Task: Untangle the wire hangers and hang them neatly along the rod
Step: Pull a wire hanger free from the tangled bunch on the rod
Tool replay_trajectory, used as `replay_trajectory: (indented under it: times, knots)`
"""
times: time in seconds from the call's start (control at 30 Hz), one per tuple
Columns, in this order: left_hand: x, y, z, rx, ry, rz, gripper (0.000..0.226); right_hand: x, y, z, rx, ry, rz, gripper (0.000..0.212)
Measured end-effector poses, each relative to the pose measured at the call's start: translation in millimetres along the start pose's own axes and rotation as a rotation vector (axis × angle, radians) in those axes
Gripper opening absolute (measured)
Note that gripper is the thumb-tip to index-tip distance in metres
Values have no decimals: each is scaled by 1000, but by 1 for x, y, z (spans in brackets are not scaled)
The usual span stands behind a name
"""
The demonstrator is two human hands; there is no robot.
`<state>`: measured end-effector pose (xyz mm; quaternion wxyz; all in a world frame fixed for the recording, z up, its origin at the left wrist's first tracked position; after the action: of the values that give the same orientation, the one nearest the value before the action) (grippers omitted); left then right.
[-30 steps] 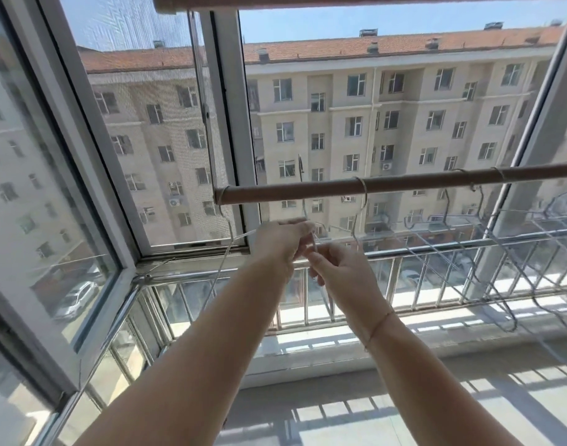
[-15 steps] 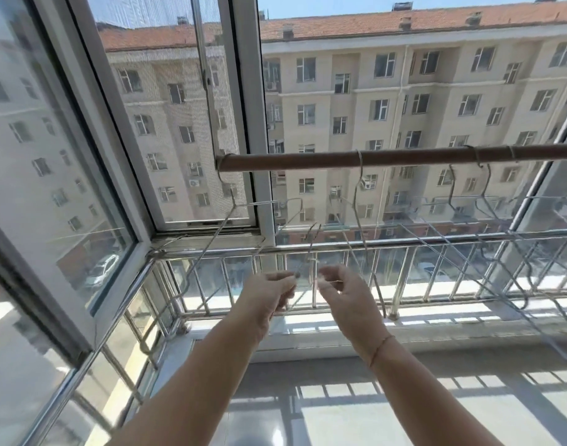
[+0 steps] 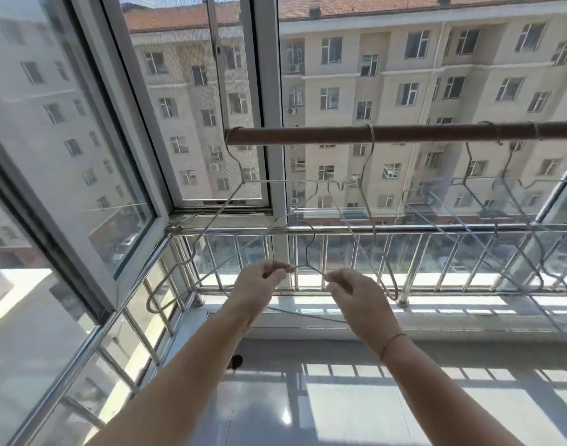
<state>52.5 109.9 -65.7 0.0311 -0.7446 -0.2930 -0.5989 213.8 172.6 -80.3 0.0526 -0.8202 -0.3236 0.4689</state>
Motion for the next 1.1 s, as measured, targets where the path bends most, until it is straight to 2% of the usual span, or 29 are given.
replay_trajectory:
  times: [0.1, 0.2, 0.27, 0.33, 0.43, 0.6, 0.87, 1.1]
  knots:
    - [4, -2, 3, 85, 36, 99, 15, -7, 9, -6, 14, -108, 53, 14]
    - [8, 1, 6, 308, -19, 228, 13, -16, 19, -10, 83, -325, 132, 15]
    - [10, 12, 13, 348, 62, 226, 12, -24, 25, -10, 124, -468, 179, 13]
    - [11, 23, 26, 213, 194, 166, 10, -32, 31, -9, 158, -561, 204, 10]
    - [24, 36, 45, -53, 389, 89, 23, -47, 32, -14, 212, -622, 185, 12]
    - [61, 51, 45, -188, 506, 92, 15, -79, 26, -37, 295, -736, 82, 12]
    - [108, 48, 23, -238, 520, 166, 11, -112, -3, -51, 309, -723, -49, 15]
    - [112, 20, 16, -199, 510, 60, 22, -107, -25, -36, 288, -711, 2, 19]
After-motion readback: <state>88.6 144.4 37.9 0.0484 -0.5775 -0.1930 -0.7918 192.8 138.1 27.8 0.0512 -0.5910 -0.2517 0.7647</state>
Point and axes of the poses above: each hand's wrist, its own y-axis away from the middle knuckle, its own z-axis out of the palm, x = y × z, the point moved 4 cm from there along -y, towards the middle knuckle, and after that the axes turned 13 degrees about -z, right-handed, at the moved point
